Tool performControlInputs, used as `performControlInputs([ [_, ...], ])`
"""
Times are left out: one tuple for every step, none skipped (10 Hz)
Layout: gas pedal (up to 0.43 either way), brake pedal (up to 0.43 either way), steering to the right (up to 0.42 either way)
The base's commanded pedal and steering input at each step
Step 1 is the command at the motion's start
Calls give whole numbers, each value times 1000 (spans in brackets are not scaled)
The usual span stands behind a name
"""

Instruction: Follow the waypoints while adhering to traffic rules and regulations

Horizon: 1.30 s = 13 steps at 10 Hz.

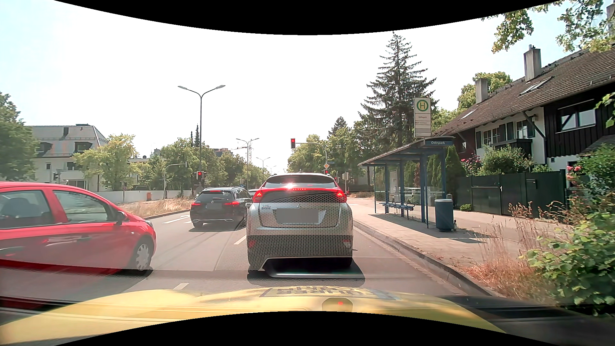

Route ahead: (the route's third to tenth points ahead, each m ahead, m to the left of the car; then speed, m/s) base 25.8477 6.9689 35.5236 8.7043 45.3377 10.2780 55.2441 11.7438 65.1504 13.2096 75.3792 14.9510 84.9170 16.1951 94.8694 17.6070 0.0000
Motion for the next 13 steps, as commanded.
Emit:
performControlInputs([
  [0,201,-15],
  [0,201,-14],
  [0,201,-14],
  [0,195,-15],
  [0,201,-15],
  [0,195,-15],
  [0,201,-14],
  [0,195,-15],
  [0,201,-15],
  [0,195,-14],
  [0,201,-15],
  [0,201,-14],
  [0,201,-15],
])
